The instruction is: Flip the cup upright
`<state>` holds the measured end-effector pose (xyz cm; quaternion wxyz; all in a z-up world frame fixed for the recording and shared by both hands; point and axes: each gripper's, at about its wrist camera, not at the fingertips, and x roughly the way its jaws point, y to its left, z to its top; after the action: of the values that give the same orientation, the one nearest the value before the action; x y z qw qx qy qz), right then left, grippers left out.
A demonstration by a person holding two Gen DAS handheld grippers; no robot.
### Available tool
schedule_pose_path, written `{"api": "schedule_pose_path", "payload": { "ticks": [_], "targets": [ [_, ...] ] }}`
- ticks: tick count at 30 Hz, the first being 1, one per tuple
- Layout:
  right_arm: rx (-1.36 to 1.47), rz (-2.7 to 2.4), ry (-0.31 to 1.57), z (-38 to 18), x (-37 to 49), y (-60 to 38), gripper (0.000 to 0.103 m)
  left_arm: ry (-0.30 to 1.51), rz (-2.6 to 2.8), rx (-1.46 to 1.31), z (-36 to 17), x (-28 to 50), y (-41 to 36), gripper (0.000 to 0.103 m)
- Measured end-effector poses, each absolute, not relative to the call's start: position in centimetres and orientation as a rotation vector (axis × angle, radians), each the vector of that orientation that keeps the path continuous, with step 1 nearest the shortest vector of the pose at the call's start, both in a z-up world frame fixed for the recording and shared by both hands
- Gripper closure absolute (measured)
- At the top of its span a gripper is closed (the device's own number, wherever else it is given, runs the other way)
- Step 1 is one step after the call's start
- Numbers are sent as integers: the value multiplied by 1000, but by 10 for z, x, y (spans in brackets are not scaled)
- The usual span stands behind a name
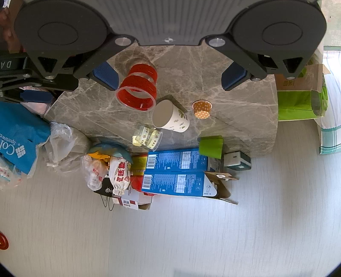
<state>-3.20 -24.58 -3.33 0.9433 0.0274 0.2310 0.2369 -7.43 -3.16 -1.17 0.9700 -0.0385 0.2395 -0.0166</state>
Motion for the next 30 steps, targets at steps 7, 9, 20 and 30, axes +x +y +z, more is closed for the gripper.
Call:
{"api": "schedule_pose_path", "payload": {
  "ticks": [7, 9, 20, 30],
  "targets": [
    [54, 479, 469, -33, -32, -246, 1, 485, -35, -76, -12, -75, -32, 0],
    [57, 479, 470, -33, -32, -246, 1, 484, -35, -79, -12, -75, -32, 0],
    [58, 479, 467, -33, -32, -247, 1, 484, -38, -73, -11, -74, -33, 0],
    [58, 478, 466, -33, -32, -247, 1, 482, -37, -67, -11, -74, -36, 0]
  ]
}}
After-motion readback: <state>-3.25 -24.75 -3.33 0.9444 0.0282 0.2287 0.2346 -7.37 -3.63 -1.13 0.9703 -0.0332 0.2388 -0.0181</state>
